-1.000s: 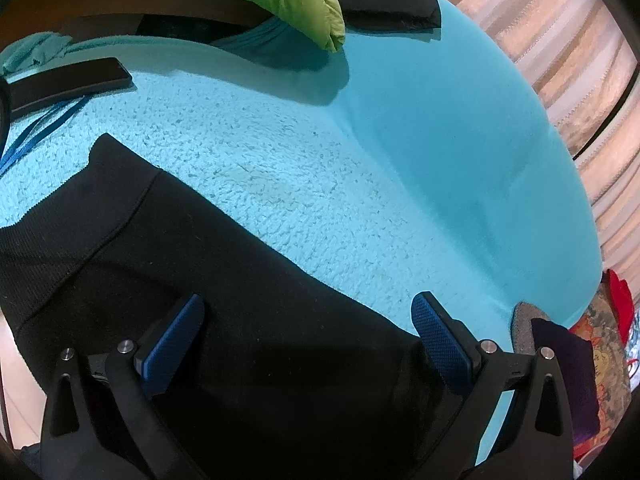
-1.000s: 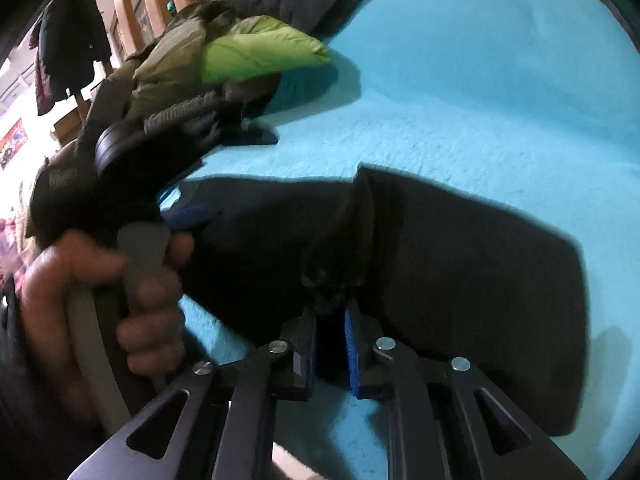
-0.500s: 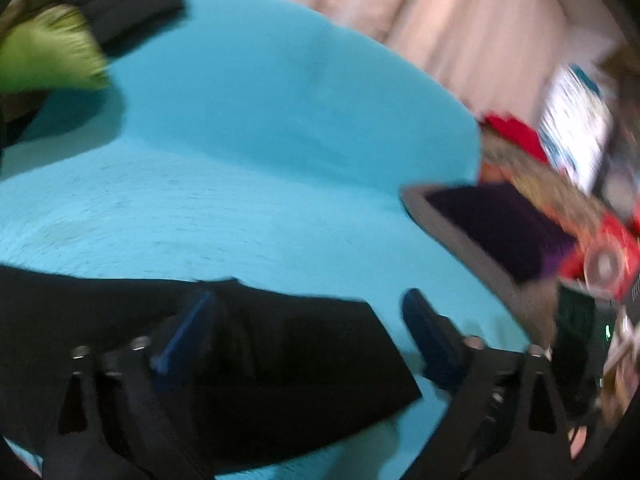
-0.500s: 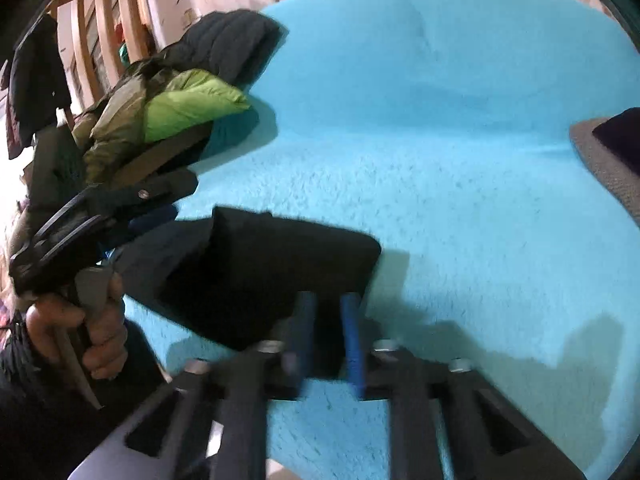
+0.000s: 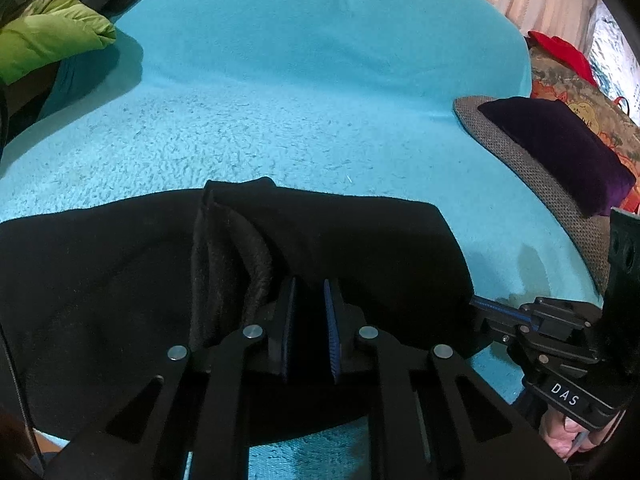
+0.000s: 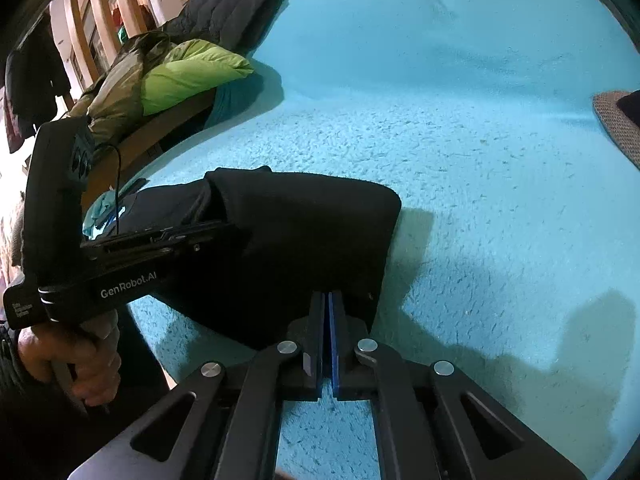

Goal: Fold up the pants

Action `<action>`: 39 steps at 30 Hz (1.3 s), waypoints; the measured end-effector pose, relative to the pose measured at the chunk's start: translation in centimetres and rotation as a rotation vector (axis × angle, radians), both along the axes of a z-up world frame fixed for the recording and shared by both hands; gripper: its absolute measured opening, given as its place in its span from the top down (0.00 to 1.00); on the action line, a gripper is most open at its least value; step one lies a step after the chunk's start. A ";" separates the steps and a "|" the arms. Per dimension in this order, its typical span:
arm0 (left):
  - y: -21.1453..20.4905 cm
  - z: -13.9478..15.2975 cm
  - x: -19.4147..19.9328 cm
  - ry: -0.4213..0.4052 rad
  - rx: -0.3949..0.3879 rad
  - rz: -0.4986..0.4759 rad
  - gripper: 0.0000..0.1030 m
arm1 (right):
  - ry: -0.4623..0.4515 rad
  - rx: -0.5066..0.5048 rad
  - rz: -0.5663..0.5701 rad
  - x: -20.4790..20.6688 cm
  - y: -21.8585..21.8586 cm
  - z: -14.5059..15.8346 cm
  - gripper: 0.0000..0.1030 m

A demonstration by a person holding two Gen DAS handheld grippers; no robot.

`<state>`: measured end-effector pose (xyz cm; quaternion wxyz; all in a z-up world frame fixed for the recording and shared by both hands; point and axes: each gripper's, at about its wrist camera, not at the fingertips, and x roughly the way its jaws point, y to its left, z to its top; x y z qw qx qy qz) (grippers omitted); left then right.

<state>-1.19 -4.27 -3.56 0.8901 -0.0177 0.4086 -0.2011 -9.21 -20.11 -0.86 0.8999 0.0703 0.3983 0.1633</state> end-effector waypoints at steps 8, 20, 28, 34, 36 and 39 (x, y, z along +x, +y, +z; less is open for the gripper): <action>0.2 -0.1 -0.4 -0.009 -0.007 0.005 0.87 | -0.002 -0.018 -0.026 -0.2 0.2 0.0 1.00; 0.3 0.0 -0.3 -0.016 -0.020 0.009 0.87 | 0.003 -0.212 -0.106 -0.6 3.2 0.5 0.97; 0.8 0.6 -0.5 -0.026 -0.074 0.011 0.87 | 0.014 -0.209 -0.103 -0.7 2.9 1.1 0.97; 1.1 2.9 0.7 -0.064 -0.144 -0.004 0.82 | -0.089 0.027 -0.122 0.0 -1.7 4.0 0.87; 0.0 3.4 1.5 -0.086 -0.115 -0.015 0.82 | -0.074 0.024 -0.111 1.6 -1.9 4.0 0.87; 0.1 3.0 3.2 -0.066 -0.094 0.040 0.82 | -0.084 0.007 -0.091 3.5 -1.3 3.9 0.87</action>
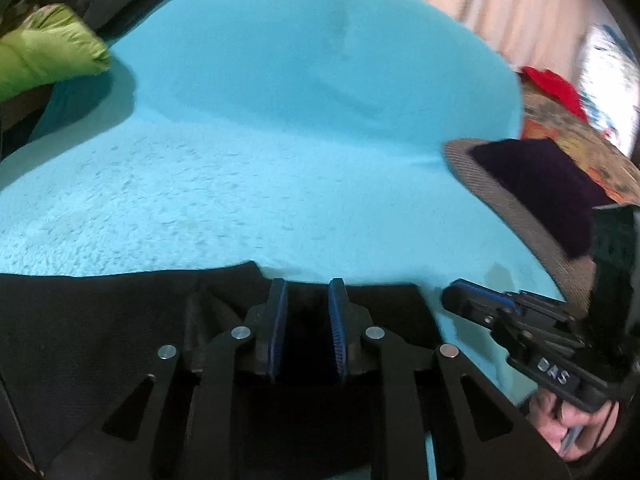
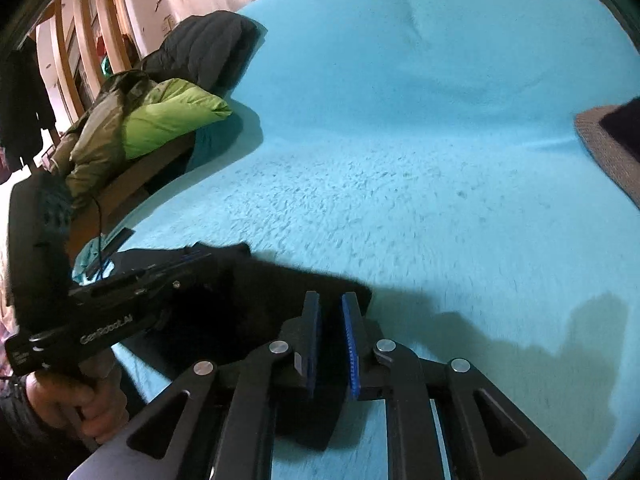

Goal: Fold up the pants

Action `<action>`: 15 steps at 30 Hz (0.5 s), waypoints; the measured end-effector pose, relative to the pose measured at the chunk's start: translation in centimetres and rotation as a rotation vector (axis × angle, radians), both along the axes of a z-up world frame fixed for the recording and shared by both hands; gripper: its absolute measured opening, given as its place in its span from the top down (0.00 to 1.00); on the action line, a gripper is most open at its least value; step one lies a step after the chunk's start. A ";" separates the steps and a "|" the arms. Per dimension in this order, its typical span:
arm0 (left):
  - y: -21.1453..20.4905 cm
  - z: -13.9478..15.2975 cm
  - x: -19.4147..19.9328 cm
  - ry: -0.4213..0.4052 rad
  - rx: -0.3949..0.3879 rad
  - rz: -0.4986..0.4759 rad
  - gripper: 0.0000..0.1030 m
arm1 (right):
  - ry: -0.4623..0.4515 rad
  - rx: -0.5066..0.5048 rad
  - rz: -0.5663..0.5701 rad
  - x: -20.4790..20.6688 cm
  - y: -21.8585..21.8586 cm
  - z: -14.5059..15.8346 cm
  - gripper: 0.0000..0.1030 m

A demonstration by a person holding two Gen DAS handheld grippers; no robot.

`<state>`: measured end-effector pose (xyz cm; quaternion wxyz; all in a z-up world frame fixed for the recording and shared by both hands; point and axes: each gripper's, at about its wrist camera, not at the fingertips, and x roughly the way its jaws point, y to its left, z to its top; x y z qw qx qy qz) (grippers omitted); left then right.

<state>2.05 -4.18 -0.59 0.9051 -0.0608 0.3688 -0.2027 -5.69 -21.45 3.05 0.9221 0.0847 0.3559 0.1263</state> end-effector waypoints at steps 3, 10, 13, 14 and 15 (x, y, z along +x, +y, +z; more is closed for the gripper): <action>0.3 -1.6 1.2 0.067 0.024 0.035 0.82 | -0.001 -0.034 0.002 1.5 0.7 -0.5 0.87; -0.7 -2.2 0.4 0.031 0.095 0.036 0.81 | 0.035 -0.036 0.008 2.2 0.9 -3.9 0.87; -1.0 -2.2 0.2 0.021 0.110 0.042 0.81 | 0.027 -0.006 0.012 1.9 0.4 -4.1 0.87; -0.9 -2.1 0.1 0.019 0.111 0.043 0.81 | 0.024 0.005 0.013 1.9 0.2 -4.1 0.87; -1.0 -2.1 0.1 0.016 0.113 0.045 0.81 | 0.023 0.013 0.013 1.9 0.1 -4.1 0.86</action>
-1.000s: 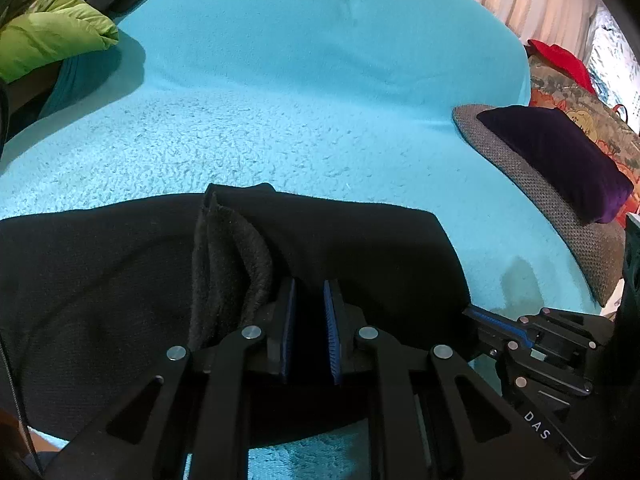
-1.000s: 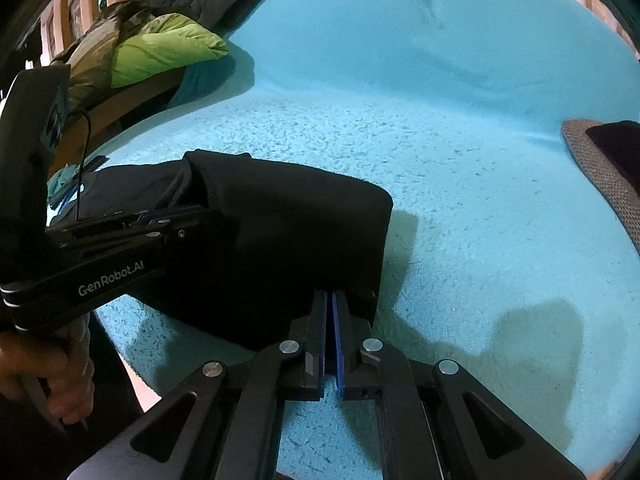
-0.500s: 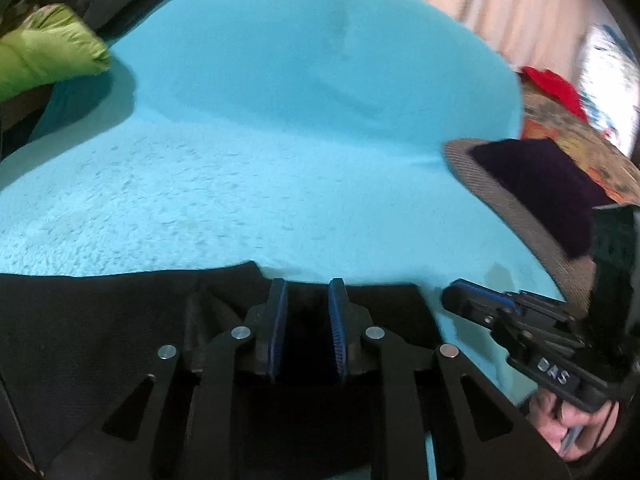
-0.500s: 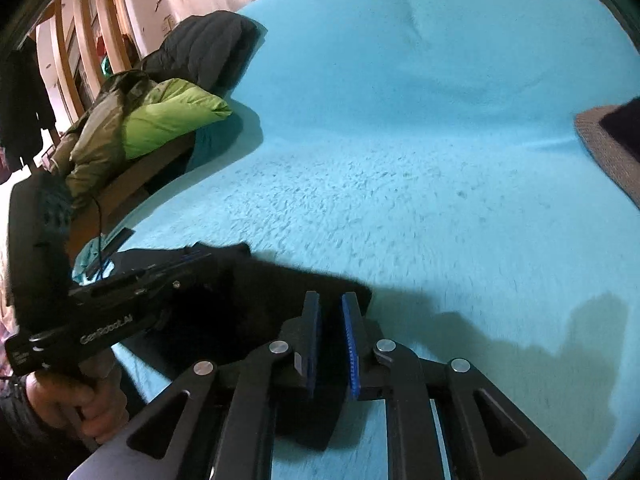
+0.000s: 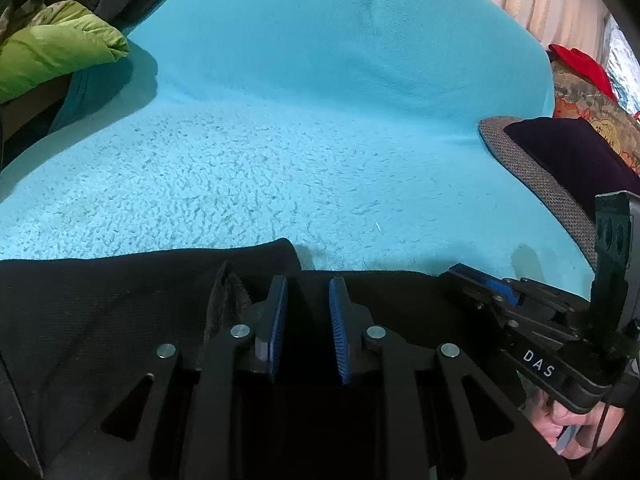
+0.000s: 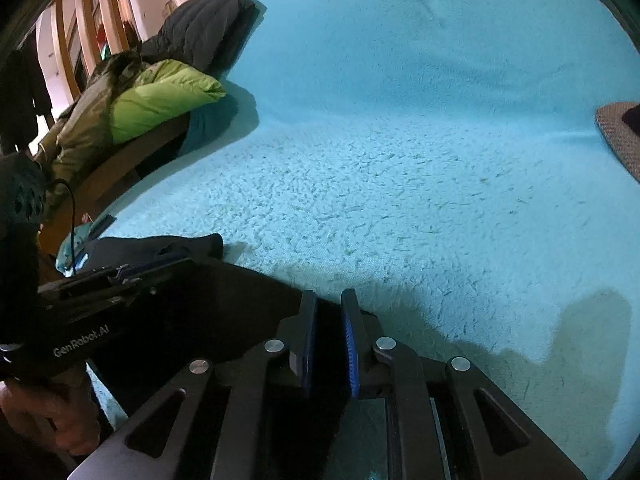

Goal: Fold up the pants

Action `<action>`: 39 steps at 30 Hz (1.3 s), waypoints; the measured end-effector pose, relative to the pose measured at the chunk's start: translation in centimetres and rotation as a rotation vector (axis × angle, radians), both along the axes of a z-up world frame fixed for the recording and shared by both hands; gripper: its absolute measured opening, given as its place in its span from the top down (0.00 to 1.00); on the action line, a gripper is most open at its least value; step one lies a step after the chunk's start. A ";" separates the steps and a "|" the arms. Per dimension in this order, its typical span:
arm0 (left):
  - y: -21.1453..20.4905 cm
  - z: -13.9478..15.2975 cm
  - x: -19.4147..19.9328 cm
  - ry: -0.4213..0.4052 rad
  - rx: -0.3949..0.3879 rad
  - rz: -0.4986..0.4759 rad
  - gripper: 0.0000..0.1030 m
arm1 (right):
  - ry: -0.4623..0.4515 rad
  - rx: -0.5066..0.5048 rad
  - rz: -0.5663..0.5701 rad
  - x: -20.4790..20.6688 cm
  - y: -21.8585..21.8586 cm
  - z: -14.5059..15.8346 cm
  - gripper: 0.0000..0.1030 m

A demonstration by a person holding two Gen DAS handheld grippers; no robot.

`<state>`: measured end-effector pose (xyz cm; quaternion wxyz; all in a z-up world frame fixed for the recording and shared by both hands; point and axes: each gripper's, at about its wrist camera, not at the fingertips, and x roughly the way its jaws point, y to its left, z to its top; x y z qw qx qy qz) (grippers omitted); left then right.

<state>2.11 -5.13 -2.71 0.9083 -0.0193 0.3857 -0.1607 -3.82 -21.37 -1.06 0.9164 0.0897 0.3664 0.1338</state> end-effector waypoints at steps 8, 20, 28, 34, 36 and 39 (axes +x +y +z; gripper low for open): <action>0.1 -0.1 0.2 0.001 -0.006 0.006 0.81 | -0.013 0.030 0.063 0.2 0.5 0.7 0.29; 0.1 -0.1 -0.2 -0.016 -0.104 -0.058 0.47 | 0.082 -0.001 0.003 0.4 0.3 -2.8 0.00; -1.2 0.7 -0.9 -0.026 -0.094 -0.127 0.15 | 0.060 -0.009 0.019 -0.2 -0.3 -3.1 0.12; 0.7 1.1 -1.0 -0.037 -0.118 -0.063 1.00 | -0.095 -0.086 0.065 -2.0 1.4 -1.0 0.91; 0.0 0.4 -1.0 -0.029 -0.054 -0.058 1.00 | -0.099 -0.092 0.069 -2.3 1.6 -0.9 1.00; -1.4 0.2 -1.8 -0.048 0.063 -0.068 1.00 | -0.071 -0.062 0.074 -2.6 1.6 -1.2 1.00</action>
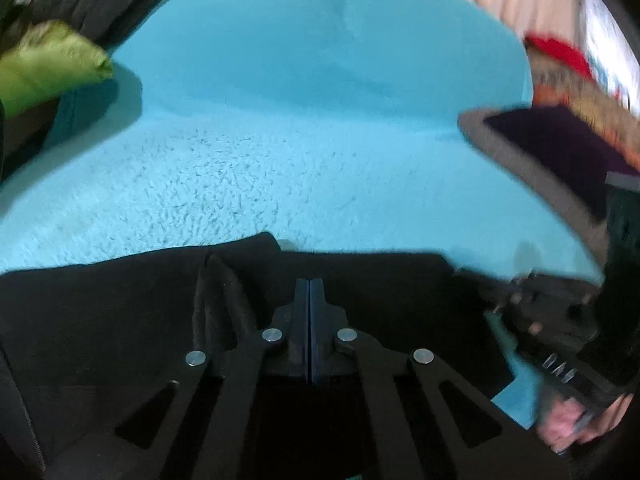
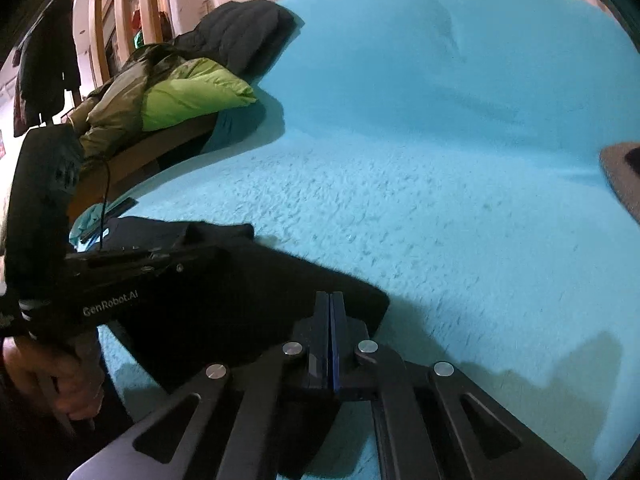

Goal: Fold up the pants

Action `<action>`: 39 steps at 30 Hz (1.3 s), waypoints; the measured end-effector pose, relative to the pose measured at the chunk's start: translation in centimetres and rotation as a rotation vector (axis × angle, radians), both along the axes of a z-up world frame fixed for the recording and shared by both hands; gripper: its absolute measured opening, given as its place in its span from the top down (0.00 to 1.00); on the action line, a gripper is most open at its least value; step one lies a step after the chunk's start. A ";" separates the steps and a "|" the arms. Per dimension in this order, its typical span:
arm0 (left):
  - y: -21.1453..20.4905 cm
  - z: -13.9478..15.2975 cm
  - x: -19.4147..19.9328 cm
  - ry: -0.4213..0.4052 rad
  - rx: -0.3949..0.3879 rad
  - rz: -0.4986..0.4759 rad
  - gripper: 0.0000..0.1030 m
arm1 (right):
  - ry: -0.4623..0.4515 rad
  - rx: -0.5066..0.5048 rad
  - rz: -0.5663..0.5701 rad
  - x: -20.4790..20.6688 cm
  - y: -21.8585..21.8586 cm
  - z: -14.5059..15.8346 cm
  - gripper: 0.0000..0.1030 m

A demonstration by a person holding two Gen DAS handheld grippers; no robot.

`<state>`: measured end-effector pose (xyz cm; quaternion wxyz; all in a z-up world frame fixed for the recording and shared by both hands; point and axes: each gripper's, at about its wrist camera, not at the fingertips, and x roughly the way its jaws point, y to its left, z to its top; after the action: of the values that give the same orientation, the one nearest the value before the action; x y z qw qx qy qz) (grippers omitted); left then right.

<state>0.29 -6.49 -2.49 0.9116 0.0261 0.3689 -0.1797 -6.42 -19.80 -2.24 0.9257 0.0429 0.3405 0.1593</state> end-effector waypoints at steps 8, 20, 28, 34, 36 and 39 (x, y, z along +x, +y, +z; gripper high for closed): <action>1.9 -1.0 -0.2 0.046 -0.087 0.044 0.99 | 0.105 0.137 0.006 0.7 -1.6 0.0 1.00; 5.8 1.2 -4.1 -0.038 -0.315 0.103 1.00 | -0.074 0.065 0.069 -2.0 0.7 2.5 0.94; 4.5 -0.9 -2.6 0.051 -0.201 0.144 0.99 | 0.056 0.182 0.096 -0.4 0.1 0.1 0.79; 5.3 -0.7 -3.2 0.043 -0.233 0.185 0.99 | 0.030 0.143 0.183 -1.1 2.3 0.6 0.30; 5.5 -0.6 -3.5 0.035 -0.236 0.199 0.99 | 0.015 0.089 0.195 -1.6 3.2 0.7 0.19; 6.0 -0.6 -3.1 0.022 -0.243 0.236 0.99 | 0.012 0.062 0.191 -1.8 3.7 0.7 0.16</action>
<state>-2.78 -0.45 -3.10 0.9186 -0.1300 0.3551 -0.1148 -8.27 -16.13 -1.55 0.9024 0.0399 0.3436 0.2568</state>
